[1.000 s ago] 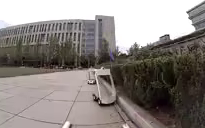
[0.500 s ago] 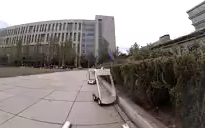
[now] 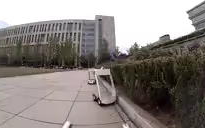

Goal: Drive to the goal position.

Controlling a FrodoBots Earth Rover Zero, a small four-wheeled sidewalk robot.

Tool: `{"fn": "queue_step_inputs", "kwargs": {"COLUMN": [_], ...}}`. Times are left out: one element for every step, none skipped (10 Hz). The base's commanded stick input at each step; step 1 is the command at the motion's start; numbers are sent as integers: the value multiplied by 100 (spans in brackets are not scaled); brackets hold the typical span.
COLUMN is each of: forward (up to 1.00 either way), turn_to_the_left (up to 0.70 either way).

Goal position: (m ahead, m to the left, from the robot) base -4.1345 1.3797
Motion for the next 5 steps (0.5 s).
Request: {"fn": "queue_step_inputs", "kwargs": {"forward": [6, 6, 6, 6, 6], "turn_to_the_left": [0, 0, 0, 0, 0]}}
